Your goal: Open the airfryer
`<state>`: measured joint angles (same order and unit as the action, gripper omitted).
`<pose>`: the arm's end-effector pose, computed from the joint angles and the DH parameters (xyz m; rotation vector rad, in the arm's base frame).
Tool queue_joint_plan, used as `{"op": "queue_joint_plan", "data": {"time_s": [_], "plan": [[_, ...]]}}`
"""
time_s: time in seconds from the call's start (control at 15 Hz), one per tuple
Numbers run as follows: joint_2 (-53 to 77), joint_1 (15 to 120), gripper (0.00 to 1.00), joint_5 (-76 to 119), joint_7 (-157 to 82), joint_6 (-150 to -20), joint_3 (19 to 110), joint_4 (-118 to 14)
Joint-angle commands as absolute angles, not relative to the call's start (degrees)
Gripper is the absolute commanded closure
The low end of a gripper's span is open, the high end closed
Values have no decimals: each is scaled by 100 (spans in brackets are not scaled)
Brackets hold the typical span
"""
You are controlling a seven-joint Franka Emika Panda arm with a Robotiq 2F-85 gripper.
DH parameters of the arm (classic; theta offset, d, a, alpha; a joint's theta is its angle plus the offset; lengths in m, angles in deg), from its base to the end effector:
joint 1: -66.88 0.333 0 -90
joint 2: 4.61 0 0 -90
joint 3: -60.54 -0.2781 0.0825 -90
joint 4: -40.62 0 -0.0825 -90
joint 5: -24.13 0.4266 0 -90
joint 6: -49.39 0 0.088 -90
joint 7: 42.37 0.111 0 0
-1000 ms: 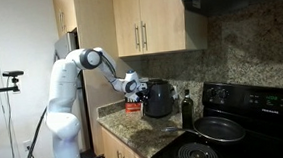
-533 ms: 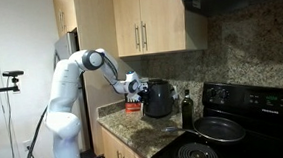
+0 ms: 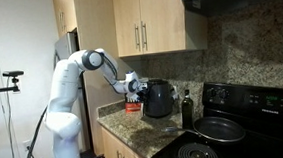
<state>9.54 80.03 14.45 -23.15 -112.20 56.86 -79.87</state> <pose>0.6082 0.1920 0.2823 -2.9799 -0.1493 -0.7154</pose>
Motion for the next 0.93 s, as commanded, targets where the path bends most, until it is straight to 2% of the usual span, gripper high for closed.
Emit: {"op": "queue_joint_plan", "data": {"time_s": [0.0,0.87], "plan": [[1077,7938,91,1891,-2541,-10824,5555,-7772],[1158,7968,91,1857,-2622,-9275,5574,-7154]]}}
